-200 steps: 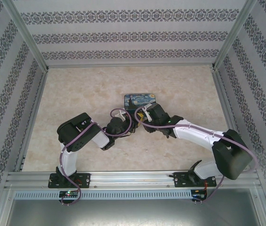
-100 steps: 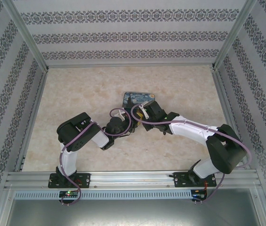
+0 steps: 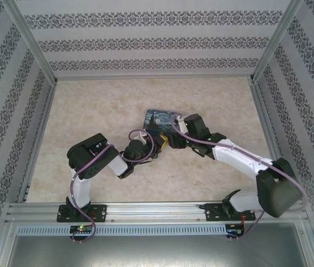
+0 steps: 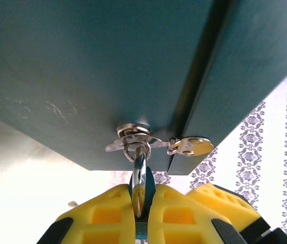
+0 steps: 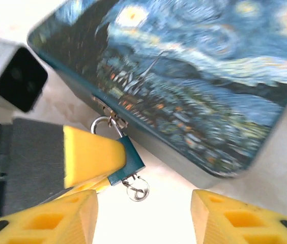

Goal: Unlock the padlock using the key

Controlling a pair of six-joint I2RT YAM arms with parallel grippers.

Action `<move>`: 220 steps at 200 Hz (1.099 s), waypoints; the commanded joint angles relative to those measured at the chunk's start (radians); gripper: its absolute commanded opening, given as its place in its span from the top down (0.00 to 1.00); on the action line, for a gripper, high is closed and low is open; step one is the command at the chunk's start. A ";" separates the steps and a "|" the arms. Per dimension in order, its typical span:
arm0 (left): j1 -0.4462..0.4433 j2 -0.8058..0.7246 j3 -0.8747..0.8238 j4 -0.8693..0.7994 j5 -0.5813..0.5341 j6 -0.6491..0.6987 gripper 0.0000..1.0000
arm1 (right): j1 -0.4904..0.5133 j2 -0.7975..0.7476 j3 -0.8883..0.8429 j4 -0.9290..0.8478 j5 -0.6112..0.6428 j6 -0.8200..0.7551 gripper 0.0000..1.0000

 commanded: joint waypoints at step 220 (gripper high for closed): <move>0.073 -0.764 0.035 -1.119 -0.140 0.627 0.04 | 0.028 0.191 -0.126 0.498 -0.139 0.579 0.33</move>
